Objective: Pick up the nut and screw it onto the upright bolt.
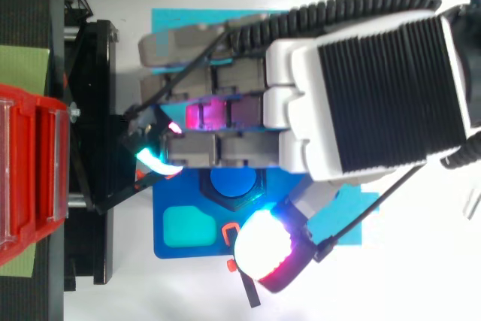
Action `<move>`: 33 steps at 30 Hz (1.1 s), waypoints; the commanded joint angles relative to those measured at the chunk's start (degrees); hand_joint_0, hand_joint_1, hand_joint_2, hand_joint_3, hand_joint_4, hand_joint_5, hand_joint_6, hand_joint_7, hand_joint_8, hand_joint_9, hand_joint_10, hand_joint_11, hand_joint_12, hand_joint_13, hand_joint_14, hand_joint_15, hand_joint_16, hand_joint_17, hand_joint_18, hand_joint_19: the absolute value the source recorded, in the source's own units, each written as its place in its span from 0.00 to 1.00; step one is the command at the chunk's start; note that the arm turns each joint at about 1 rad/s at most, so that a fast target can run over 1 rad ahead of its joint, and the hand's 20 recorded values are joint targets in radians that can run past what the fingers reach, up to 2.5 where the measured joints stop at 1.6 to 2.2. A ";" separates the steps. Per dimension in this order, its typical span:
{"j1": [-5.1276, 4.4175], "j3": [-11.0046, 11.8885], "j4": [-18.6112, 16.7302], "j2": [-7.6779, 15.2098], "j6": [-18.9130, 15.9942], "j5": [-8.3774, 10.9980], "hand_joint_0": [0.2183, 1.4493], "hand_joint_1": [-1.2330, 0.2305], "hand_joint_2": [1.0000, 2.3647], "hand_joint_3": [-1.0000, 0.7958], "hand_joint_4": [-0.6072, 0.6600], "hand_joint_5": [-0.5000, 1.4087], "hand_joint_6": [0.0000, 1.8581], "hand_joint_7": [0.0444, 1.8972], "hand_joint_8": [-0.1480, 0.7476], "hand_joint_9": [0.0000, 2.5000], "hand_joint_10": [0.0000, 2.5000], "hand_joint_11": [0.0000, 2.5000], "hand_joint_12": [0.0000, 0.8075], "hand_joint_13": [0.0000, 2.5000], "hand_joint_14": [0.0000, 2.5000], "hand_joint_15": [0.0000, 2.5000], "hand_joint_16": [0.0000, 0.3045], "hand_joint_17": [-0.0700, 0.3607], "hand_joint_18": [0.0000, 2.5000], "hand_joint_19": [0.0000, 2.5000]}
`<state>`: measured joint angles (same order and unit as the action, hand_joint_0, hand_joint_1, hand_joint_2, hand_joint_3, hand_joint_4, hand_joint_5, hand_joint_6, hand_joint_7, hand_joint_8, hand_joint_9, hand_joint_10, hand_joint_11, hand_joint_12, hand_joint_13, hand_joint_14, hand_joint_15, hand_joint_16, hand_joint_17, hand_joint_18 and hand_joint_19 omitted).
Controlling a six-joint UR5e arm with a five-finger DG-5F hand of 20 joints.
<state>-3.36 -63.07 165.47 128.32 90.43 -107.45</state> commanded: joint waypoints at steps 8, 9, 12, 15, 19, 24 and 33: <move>-0.86 -2.23 -2.52 0.00 -1.13 1.11 0.24 0.76 0.00 0.28 0.65 0.21 0.27 0.35 0.41 0.35 0.00 0.00 0.32 0.18 0.00 0.00 0.08 0.30 0.04 0.00; -0.86 -2.23 -2.43 0.00 -1.13 1.11 0.24 0.76 0.00 0.28 0.65 0.21 0.27 0.35 0.41 0.35 0.00 0.00 0.33 0.18 0.00 0.00 0.08 0.30 0.04 0.00; -0.86 -2.32 -2.25 0.00 -1.13 1.11 0.24 0.76 0.00 0.28 0.65 0.22 0.27 0.36 0.41 0.35 0.00 0.00 0.33 0.18 0.00 0.00 0.09 0.30 0.04 0.00; -0.77 -3.20 -2.69 0.00 -1.13 1.02 0.24 0.76 0.00 0.28 0.65 0.22 0.27 0.37 0.42 0.35 0.00 0.00 0.33 0.18 0.00 0.00 0.09 0.30 0.04 0.00; -0.86 -4.17 -4.01 0.00 -1.30 1.11 0.24 0.77 0.00 0.28 0.66 0.22 0.27 0.40 0.43 0.35 0.00 0.00 0.33 0.18 0.00 0.00 0.09 0.30 0.04 0.00; -0.77 -4.34 -4.28 0.00 -1.30 1.11 0.25 0.76 0.00 0.28 0.69 0.24 0.27 0.47 0.44 0.36 0.00 0.00 0.32 0.19 0.00 0.00 0.08 0.29 0.04 0.00; -0.77 -4.34 -4.19 0.00 -1.30 1.11 0.26 0.73 0.00 0.28 0.65 0.26 0.27 0.56 0.45 0.40 0.00 0.00 0.30 0.22 0.00 0.00 0.07 0.27 0.07 0.00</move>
<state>-4.17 -67.43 161.24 128.32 89.12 -106.35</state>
